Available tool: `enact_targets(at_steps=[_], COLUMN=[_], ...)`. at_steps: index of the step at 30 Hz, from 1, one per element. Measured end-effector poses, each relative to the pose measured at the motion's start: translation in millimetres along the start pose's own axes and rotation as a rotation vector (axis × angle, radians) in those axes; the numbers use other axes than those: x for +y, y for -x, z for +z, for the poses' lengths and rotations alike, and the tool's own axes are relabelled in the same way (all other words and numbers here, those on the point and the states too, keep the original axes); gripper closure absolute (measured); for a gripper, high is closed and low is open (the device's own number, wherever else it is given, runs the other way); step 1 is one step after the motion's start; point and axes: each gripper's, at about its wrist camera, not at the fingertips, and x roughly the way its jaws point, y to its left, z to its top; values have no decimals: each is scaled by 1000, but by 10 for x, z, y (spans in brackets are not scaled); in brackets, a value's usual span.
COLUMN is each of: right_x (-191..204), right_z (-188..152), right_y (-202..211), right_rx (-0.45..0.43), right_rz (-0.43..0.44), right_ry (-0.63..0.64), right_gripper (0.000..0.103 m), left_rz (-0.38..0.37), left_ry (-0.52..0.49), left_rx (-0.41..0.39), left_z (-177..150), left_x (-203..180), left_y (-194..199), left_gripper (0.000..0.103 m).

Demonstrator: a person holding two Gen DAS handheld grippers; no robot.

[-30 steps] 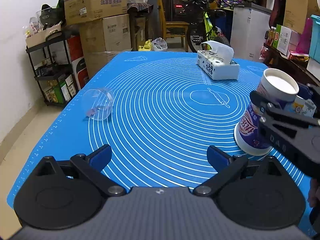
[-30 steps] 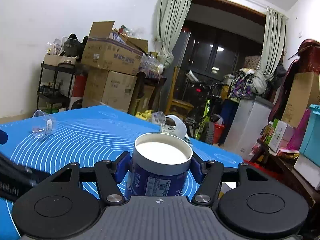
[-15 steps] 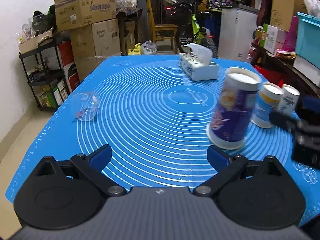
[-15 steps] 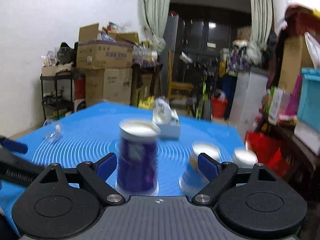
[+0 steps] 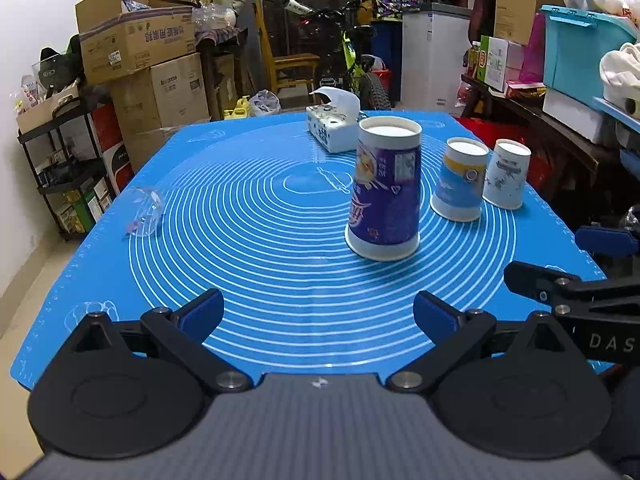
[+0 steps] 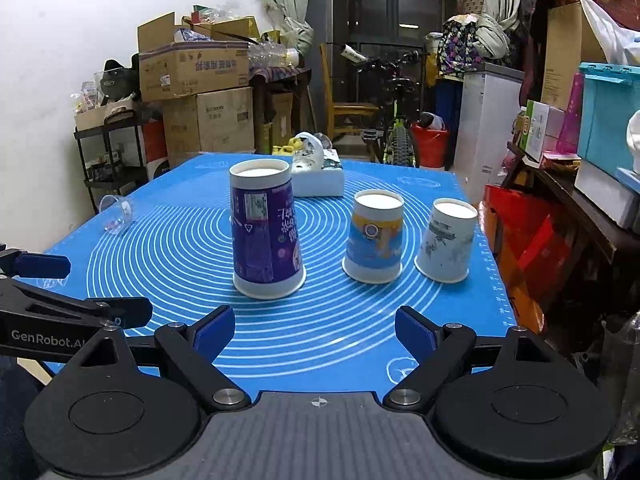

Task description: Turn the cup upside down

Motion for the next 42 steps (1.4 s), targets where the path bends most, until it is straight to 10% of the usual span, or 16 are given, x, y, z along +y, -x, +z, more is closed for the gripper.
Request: enact_targets(at_steps=[42], right_x=[2], right_z=[-63], right_y=[-7], right_rx=[55], right_rz=[-9], right_ry=[10], right_gripper=[14], left_rz=[3], left_ry=[-25], left_rx=[30], left_z=[-44], left_x=[-35], left_y=[-25], left_gripper=[3])
